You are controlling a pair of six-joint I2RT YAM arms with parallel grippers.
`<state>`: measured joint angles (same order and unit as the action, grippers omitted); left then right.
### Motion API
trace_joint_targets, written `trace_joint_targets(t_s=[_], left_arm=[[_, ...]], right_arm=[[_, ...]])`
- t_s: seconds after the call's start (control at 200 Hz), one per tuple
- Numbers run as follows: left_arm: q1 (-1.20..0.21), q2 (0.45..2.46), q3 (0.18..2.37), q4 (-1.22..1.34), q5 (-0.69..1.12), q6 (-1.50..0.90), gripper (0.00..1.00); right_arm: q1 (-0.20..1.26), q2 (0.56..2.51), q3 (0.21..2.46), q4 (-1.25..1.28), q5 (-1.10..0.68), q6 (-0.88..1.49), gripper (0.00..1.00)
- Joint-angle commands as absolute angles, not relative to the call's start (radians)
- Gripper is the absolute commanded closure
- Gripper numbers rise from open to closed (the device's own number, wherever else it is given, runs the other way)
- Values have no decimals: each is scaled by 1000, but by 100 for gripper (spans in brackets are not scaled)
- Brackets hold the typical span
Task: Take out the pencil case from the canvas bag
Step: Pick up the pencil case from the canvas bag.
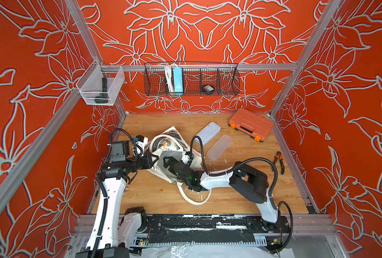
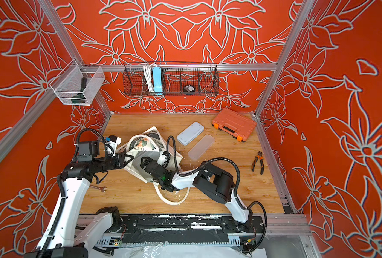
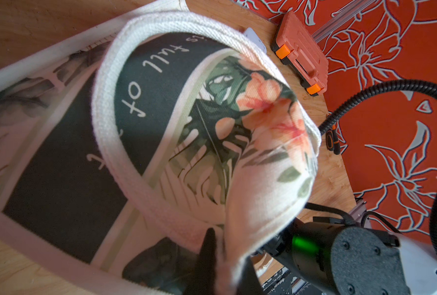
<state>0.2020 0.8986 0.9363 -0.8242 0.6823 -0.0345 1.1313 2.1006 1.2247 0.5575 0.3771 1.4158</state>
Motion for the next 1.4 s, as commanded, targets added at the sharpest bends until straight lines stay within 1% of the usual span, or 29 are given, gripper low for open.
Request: trace_joint_targets(t_s=[0.0,0.095,0.17,0.345,0.515,0.555,0.65,0.721,0.801,1.066,1.396], left_arm=[[206,874,955,-804,759,-44,100],[206,872,955,-804,759,-44,100],[206,868,954,-803,759,-44,100],[206,867,952,-801,761,-43,100],[206,868,953,-801,762,-43,100],[206,868,953,-802,761,-43,100],[206,867,953,-802,755,-44,100],[206,866,951,-804,747,-43,100],[206,864,951,-802,741,-43,100],[206,861,944,-801,727,-41,100],[207,861,939,-798,716,-41,100]], right_arm=[[1109,2146,1250,524,378,1516,3],[1095,2173,1257,553,355,1554,5],[1083,2184,1270,548,334,1560,10],[1066,2174,1340,350,299,1503,10],[1050,2189,1320,409,264,1485,15],[1045,2200,1315,443,244,1486,17],[1036,2219,1305,506,205,1482,28],[1035,2212,1301,506,198,1449,30],[1038,2186,1293,473,205,1406,30],[1046,2080,1222,495,196,1255,31],[1059,1987,1156,495,184,1161,31]])
